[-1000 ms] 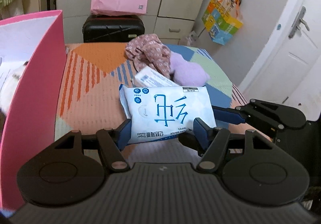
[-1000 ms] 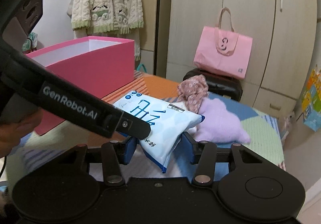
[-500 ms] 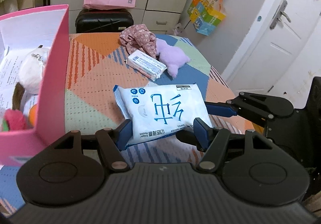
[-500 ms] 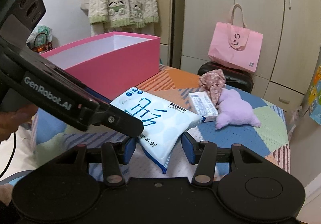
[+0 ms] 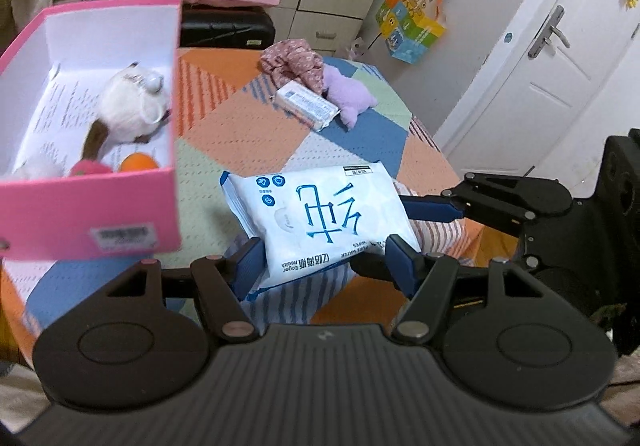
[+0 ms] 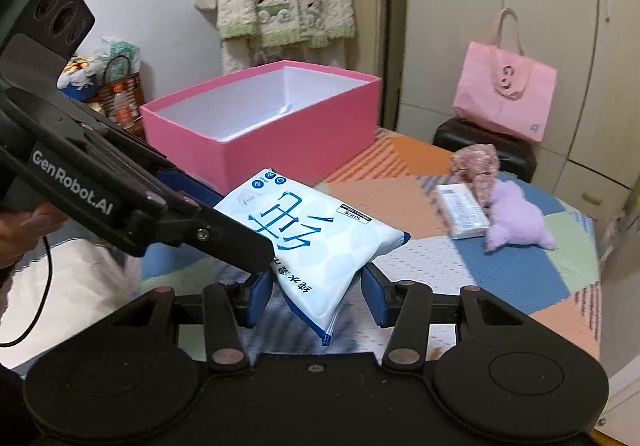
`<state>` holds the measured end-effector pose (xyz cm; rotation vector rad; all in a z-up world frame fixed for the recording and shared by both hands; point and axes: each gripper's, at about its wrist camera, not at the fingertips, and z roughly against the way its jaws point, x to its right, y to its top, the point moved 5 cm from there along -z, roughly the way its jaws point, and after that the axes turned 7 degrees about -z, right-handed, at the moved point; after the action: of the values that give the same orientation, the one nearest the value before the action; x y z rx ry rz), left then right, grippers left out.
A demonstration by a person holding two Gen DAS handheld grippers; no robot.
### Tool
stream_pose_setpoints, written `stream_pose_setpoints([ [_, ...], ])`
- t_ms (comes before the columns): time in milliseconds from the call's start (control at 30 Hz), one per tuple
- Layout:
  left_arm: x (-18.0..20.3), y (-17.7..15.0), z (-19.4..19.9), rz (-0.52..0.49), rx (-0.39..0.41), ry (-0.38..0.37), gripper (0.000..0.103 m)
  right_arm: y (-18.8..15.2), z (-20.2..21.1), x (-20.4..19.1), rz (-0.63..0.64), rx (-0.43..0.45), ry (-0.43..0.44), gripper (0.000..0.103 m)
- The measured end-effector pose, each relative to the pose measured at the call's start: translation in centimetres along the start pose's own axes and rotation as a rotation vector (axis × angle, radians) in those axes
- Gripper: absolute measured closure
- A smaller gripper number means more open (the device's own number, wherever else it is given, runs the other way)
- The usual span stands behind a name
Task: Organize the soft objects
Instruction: 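Lift and carry the wet-wipes pack with the left gripper over the pink box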
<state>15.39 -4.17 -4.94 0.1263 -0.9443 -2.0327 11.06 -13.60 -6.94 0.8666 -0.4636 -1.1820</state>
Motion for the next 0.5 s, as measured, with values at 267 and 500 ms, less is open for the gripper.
stream_pose_setpoints([
  [267, -2.0, -1.4, 3.7, 0.041, -0.027, 0.02, 0.038, 1.2, -0.2, -3.5, 0.041, -0.028, 0.102, 0.048],
  [500, -3.8, -1.5, 7.1, 0.051, -0.012, 0.059, 0.039, 3.1, -0.6, -6.6, 0.105, -0.014, 0.15, 0.048],
])
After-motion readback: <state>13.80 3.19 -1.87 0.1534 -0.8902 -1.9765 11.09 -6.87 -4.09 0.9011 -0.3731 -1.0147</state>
